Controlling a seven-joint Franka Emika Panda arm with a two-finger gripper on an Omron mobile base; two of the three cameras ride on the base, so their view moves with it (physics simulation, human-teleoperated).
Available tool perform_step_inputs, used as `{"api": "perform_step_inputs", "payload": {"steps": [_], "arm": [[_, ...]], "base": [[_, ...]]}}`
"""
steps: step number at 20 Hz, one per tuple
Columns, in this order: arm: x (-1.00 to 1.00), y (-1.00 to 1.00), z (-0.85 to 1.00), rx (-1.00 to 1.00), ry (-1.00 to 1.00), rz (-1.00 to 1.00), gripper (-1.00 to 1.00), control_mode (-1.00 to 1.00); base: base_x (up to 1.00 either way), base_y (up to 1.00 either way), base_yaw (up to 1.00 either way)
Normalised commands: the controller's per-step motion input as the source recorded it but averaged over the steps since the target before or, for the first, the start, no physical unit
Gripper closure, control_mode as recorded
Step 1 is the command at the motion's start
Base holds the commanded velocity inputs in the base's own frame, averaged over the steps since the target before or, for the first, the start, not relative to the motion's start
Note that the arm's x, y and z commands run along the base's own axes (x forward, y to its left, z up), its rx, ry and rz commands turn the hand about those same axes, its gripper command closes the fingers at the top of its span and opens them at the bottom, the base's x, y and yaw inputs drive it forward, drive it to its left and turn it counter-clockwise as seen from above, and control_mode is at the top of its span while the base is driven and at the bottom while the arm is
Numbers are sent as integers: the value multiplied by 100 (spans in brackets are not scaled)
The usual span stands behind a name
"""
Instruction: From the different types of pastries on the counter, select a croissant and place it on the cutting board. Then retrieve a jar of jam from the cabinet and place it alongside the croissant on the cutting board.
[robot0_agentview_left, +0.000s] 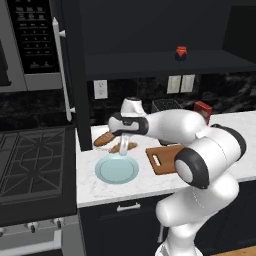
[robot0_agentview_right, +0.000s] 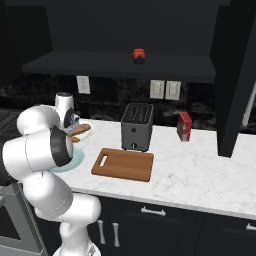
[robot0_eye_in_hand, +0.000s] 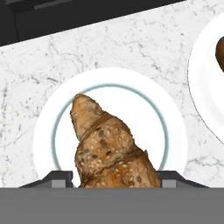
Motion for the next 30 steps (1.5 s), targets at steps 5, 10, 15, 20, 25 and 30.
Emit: {"api": "perform_step_inputs", "payload": {"steps": [5,10,15,20,25,30], "arm": [[0,-58,0,1,0,-20,100,-100],[-8,-66,0,4,0,-25,100,-100],[-11,-55,-4,5,0,-13,100,-100],[-6,-60,-11,4,-3,-1,100,-100],[0,-59,-1,2,-5,0,100,-100],[0,-38,-4,1,-2,0,100,-100]], "base": [[0,0,0],[0,0,0],[0,0,0],[0,0,0],[0,0,0],[0,0,0]]}}
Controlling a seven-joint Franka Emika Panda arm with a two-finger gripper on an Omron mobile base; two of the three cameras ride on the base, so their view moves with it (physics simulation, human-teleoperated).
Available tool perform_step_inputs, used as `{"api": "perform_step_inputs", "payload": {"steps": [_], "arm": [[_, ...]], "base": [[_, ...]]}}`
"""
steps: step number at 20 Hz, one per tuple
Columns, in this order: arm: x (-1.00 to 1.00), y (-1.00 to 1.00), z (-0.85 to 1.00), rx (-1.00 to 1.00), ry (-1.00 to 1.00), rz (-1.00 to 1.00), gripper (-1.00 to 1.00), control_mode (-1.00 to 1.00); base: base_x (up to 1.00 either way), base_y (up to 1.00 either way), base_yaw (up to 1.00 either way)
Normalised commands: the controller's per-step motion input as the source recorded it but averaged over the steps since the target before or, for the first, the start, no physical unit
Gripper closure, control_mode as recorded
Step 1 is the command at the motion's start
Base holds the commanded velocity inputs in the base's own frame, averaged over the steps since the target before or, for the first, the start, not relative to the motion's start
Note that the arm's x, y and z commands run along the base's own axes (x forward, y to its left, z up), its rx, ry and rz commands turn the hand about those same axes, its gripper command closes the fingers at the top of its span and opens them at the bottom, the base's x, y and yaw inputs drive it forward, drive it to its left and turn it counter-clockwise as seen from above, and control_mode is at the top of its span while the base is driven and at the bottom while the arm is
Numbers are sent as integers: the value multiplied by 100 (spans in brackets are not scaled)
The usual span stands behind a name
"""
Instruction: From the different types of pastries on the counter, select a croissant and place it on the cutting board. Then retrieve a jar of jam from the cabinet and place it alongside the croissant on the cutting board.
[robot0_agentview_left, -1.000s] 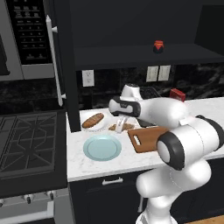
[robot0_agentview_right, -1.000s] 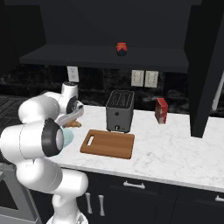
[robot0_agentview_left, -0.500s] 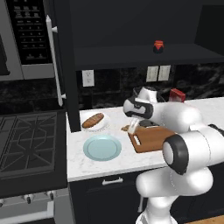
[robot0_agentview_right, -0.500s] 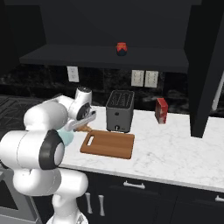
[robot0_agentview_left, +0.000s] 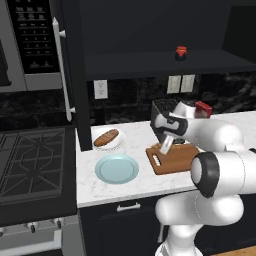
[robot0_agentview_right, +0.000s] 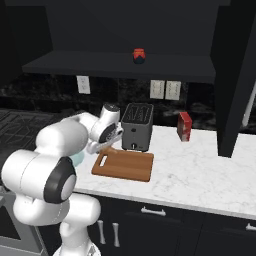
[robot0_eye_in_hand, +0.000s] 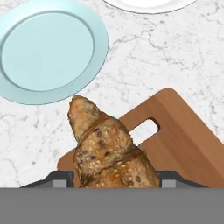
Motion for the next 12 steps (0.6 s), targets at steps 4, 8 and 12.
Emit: {"api": "perform_step_inputs", "payload": {"steps": [4,8,12], "arm": [[0,-20,-20,0,0,0,100,-100],[0,-25,-27,0,0,0,100,-100],[4,-20,-26,0,-1,0,100,-100]], "base": [[0,0,0],[0,0,0],[0,0,0]]}}
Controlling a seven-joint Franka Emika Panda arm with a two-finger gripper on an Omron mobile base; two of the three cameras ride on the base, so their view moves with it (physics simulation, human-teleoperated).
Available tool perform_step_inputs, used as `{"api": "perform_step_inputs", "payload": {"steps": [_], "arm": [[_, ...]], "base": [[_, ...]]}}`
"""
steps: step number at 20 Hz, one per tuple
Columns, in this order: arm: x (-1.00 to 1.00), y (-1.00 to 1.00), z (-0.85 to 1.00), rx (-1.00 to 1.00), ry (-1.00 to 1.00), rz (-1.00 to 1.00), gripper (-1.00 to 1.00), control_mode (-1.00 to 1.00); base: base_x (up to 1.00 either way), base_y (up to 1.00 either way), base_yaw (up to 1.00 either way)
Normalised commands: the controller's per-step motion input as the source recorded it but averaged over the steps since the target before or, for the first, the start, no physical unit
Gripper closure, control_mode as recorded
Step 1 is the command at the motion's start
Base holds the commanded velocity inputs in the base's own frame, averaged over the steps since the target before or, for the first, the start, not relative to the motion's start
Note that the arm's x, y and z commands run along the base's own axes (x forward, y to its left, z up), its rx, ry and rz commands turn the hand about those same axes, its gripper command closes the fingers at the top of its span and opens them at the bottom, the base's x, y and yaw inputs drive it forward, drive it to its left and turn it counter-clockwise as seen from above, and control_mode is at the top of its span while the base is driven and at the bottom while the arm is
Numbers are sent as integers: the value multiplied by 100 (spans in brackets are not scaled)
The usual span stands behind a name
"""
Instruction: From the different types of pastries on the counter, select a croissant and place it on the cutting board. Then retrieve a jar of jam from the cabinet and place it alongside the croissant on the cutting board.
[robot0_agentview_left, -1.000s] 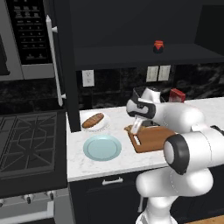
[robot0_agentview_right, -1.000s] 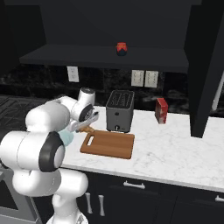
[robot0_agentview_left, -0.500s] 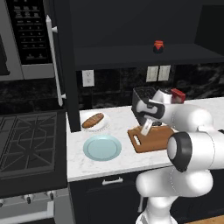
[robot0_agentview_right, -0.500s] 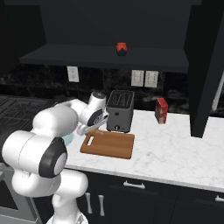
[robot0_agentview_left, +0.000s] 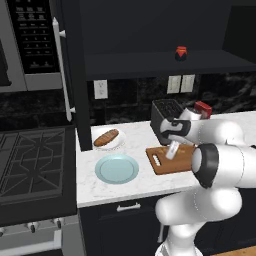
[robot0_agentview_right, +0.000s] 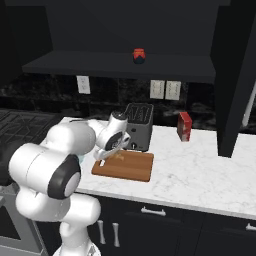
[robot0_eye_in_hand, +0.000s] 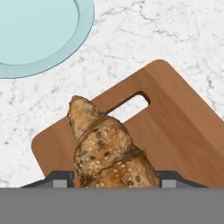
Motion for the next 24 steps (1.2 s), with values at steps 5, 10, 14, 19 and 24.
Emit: {"api": "perform_step_inputs", "payload": {"steps": [5,10,14,19,24], "arm": [[1,-13,-20,0,-4,0,100,-100],[3,-4,-21,0,-5,0,100,-100],[7,-4,-25,0,-4,0,100,-100],[11,-7,-18,0,-4,0,100,-100],[11,-5,-19,0,-4,0,-100,-100]], "base": [[0,0,0],[0,0,0],[0,0,0],[0,0,0],[0,0,0]]}}
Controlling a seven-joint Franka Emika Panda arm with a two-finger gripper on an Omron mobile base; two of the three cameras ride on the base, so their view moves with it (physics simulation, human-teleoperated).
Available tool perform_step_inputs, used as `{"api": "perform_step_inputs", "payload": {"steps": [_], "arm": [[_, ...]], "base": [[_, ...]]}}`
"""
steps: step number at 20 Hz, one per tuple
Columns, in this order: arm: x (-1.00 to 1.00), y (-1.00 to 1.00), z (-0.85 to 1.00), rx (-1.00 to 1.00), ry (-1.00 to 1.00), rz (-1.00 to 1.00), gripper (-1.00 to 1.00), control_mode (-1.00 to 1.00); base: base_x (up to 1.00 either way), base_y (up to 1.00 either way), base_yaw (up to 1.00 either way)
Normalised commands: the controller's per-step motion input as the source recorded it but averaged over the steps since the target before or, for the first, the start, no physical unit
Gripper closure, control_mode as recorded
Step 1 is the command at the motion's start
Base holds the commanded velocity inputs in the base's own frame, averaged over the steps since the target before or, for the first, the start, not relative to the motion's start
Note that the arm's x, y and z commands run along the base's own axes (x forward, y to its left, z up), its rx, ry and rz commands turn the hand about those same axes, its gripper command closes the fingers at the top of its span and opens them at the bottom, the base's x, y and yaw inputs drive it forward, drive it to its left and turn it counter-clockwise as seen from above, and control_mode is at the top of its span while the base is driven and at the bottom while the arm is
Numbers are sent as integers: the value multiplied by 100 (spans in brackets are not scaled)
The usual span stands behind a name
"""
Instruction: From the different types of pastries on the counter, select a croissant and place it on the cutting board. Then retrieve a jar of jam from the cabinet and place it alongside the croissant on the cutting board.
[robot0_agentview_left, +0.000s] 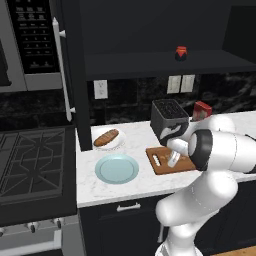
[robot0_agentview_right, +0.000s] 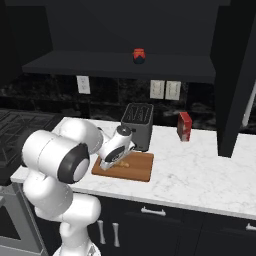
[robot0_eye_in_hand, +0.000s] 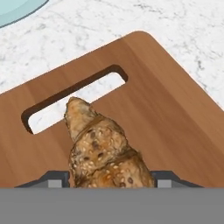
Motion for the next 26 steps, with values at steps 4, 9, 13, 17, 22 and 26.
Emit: {"api": "perform_step_inputs", "payload": {"steps": [4,9,13,17,22,26], "arm": [[15,-4,-17,0,-2,0,-100,-100],[3,-11,12,0,-3,0,-100,-100],[6,-1,5,0,2,0,-100,-100],[3,0,26,0,5,-9,-100,-100],[0,-3,95,-4,-2,-29,-100,-100],[0,-15,100,-10,-5,-26,-100,-100]], "base": [[0,0,0],[0,0,0],[0,0,0],[0,0,0],[0,0,0],[0,0,0]]}}
